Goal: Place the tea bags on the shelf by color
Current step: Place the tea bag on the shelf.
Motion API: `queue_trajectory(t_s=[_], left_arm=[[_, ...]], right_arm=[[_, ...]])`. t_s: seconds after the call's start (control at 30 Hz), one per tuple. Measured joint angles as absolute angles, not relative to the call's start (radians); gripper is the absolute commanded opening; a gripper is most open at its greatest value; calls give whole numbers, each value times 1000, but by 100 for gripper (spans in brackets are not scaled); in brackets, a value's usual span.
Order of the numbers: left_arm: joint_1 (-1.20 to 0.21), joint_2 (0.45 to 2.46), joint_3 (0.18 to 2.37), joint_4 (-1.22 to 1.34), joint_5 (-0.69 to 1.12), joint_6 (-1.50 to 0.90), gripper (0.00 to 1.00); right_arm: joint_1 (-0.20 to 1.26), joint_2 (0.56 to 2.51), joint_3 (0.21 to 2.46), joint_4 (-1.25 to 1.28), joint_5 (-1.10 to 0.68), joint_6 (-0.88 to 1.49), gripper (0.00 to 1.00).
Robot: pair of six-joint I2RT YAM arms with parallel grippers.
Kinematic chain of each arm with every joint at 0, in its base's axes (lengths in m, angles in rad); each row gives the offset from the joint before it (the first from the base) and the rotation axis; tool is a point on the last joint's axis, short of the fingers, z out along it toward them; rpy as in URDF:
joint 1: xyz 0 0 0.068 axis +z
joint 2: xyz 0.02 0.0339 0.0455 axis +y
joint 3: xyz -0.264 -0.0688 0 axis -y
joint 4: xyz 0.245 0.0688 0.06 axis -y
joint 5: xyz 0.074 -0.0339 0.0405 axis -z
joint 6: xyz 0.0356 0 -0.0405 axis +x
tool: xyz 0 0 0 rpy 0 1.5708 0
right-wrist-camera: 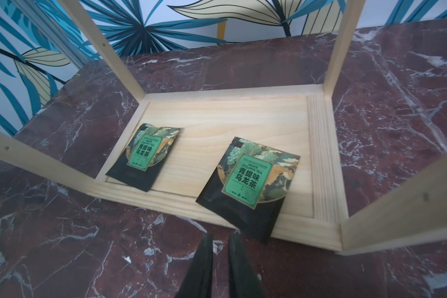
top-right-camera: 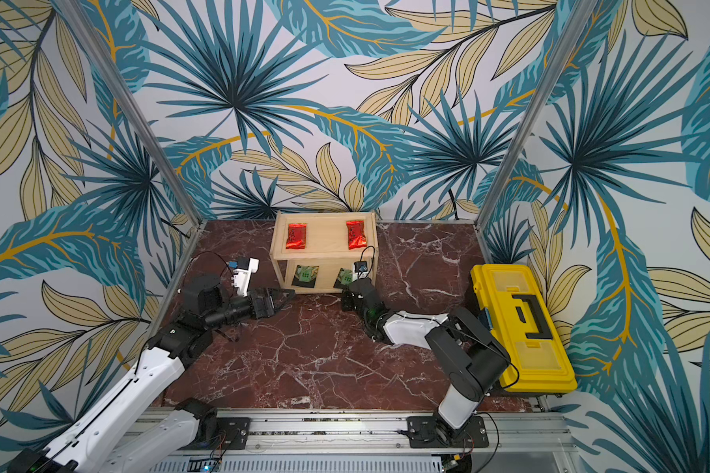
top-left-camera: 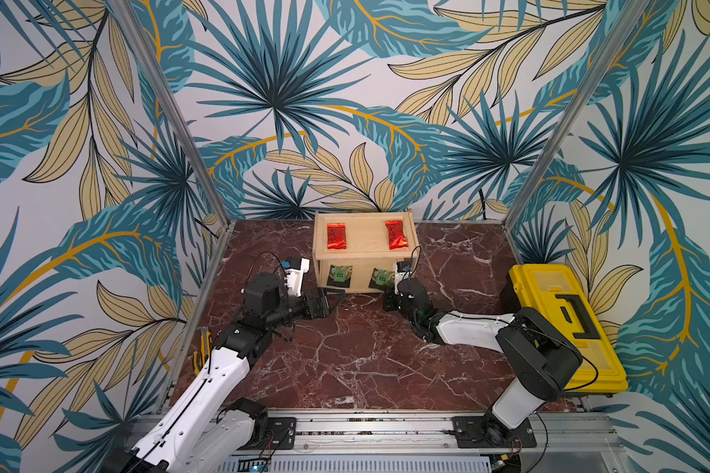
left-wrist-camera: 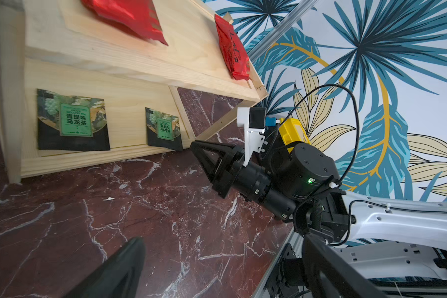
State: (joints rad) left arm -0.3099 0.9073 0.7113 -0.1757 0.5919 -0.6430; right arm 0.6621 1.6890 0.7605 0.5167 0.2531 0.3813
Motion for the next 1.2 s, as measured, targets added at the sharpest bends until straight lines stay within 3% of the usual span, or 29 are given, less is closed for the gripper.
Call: queue_trajectory(t_s=[0.07,0.47,1.2], left_arm=[[-310,904,711,-176,592,-643,100],[-303,896,707,-175,596,-643,100],[-298,884,702,-175,599,-643,100]], right_arm=[[669,1706,750,534,245,389,0],[670,1851,773,571,262,388,0],[626,1882,819,579,273,387,0]])
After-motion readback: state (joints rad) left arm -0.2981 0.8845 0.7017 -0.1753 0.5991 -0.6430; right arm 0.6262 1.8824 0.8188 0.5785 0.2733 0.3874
